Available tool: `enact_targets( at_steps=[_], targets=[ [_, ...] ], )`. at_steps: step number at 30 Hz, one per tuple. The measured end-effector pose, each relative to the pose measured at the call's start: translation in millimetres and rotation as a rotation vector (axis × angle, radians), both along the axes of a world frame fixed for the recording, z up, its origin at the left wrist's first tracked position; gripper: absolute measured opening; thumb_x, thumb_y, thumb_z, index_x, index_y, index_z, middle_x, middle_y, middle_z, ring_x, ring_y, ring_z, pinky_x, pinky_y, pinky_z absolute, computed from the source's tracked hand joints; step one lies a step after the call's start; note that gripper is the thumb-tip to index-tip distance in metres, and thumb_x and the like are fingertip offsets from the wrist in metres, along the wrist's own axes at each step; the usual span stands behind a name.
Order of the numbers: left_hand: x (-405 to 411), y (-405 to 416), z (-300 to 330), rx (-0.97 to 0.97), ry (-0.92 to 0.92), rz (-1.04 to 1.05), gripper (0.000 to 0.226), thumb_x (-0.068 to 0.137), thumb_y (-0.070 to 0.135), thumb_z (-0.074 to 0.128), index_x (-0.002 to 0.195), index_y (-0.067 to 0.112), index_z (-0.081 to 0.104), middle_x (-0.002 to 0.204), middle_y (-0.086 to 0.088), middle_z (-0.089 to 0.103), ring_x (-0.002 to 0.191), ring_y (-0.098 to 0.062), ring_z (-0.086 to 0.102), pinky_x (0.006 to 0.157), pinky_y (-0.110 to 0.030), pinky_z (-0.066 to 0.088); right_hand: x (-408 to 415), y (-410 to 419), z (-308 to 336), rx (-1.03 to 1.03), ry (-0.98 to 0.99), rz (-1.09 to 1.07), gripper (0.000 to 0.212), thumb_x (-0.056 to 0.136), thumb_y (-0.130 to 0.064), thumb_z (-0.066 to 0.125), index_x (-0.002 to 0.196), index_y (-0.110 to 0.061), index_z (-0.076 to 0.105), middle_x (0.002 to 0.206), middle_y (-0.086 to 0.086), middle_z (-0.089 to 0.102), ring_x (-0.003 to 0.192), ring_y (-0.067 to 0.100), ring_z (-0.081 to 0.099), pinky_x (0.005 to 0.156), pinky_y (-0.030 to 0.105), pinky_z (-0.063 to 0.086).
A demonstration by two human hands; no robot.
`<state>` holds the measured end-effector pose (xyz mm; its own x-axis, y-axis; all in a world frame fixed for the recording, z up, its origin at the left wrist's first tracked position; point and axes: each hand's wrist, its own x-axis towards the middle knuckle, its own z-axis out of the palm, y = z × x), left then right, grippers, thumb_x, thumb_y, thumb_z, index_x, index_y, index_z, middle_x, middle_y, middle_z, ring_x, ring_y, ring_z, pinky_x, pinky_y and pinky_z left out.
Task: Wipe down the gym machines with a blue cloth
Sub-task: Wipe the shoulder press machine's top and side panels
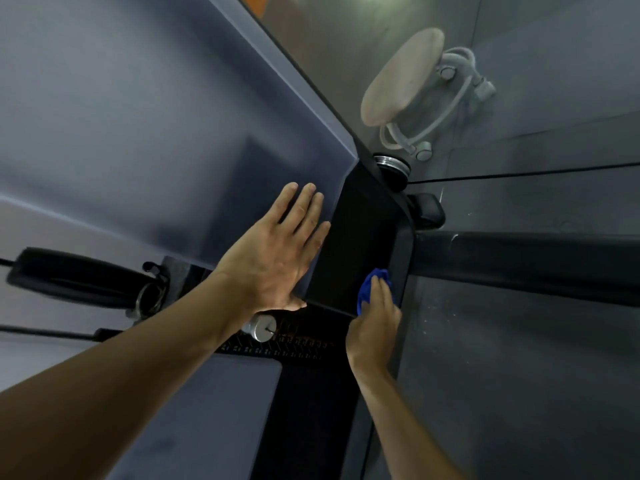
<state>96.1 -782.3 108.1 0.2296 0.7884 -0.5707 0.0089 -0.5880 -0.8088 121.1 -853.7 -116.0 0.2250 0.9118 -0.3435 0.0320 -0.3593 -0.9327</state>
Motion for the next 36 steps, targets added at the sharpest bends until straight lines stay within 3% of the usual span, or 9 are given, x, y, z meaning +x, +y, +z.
enact_targets(
  at_steps=[8,14,18,21,24,28,31,33,36],
  targets=[
    [8,-11,79,0.131,-0.031,0.048,0.129,0.085,0.092,0.025,0.157,-0.004,-0.023,0.166,-0.025,-0.026,0.157,-0.037,-0.021,0.124,-0.05,-0.019,26,5,143,0.291,0.224,-0.139,0.055,0.103,-0.008,0.056,0.155,-0.012,0.041,0.161,0.003,0.041,0.145,0.012,0.036,0.115,0.009,0.023],
    [-5,-30,159,0.257,-0.106,-0.019,0.098,0.093,0.069,0.005,0.164,0.003,-0.008,0.172,-0.021,-0.011,0.16,-0.036,-0.012,0.129,-0.052,-0.003,-4,-13,263,0.545,0.093,-0.075,0.061,0.103,-0.008,0.055,0.159,-0.015,0.034,0.167,-0.003,0.028,0.148,0.028,0.03,0.115,0.031,0.034],
    [-12,-35,176,0.241,-0.093,0.008,0.114,0.083,0.089,0.0,0.163,0.009,-0.017,0.171,-0.019,-0.017,0.158,-0.036,-0.017,0.128,-0.053,-0.006,-10,-11,213,0.552,-0.049,-0.057,0.071,0.095,0.007,0.059,0.159,-0.015,0.036,0.166,0.001,0.031,0.145,0.033,0.037,0.12,0.039,0.033],
    [-21,-32,174,0.233,-0.101,-0.011,0.112,0.086,0.089,-0.002,0.161,0.007,-0.021,0.167,-0.019,-0.025,0.157,-0.038,-0.022,0.127,-0.054,-0.009,1,-3,137,0.195,0.082,0.037,0.07,0.096,0.011,0.049,0.16,-0.012,0.03,0.168,0.007,0.026,0.153,0.03,0.025,0.123,0.031,0.019],
    [-25,-30,174,0.221,-0.094,-0.027,0.111,0.085,0.088,-0.006,0.158,0.006,-0.025,0.165,-0.021,-0.03,0.155,-0.04,-0.026,0.127,-0.054,-0.012,6,-1,130,-0.047,0.103,0.088,0.055,0.109,-0.008,0.036,0.162,-0.013,0.022,0.171,0.002,0.015,0.156,0.029,0.016,0.121,0.031,0.019],
    [-23,-30,174,0.207,-0.141,0.0,0.113,0.086,0.087,-0.002,0.159,0.004,-0.022,0.167,-0.022,-0.025,0.156,-0.04,-0.023,0.128,-0.053,-0.012,-19,-4,220,0.407,-0.065,-0.039,0.052,0.111,-0.019,0.028,0.162,-0.011,0.022,0.171,0.002,0.012,0.158,0.023,0.01,0.127,0.03,0.005],
    [-18,-32,175,0.209,-0.168,0.03,0.113,0.086,0.086,-0.001,0.16,0.002,-0.018,0.169,-0.021,-0.02,0.158,-0.037,-0.019,0.129,-0.05,-0.01,-18,-13,239,0.667,-0.084,-0.021,0.063,0.105,-0.002,0.041,0.163,-0.016,0.023,0.172,-0.001,0.012,0.159,0.024,0.007,0.127,0.027,0.004],
    [-14,-32,177,0.214,-0.152,0.048,0.114,0.09,0.086,0.011,0.16,0.001,-0.019,0.169,-0.02,-0.022,0.158,-0.034,-0.02,0.128,-0.046,-0.013,-12,-6,203,0.64,-0.116,-0.028,0.068,0.099,0.003,0.043,0.162,-0.015,0.024,0.171,0.002,0.015,0.157,0.026,0.014,0.128,0.035,0.012],
    [-10,-27,182,0.238,-0.14,0.037,0.121,0.088,0.091,0.015,0.157,0.0,-0.027,0.167,-0.019,-0.03,0.156,-0.03,-0.026,0.122,-0.042,-0.021,2,13,157,0.267,-0.03,0.031,0.07,0.103,0.001,0.047,0.16,-0.019,0.011,0.17,0.001,0.014,0.158,0.026,0.011,0.127,0.034,0.013]
  ],
)
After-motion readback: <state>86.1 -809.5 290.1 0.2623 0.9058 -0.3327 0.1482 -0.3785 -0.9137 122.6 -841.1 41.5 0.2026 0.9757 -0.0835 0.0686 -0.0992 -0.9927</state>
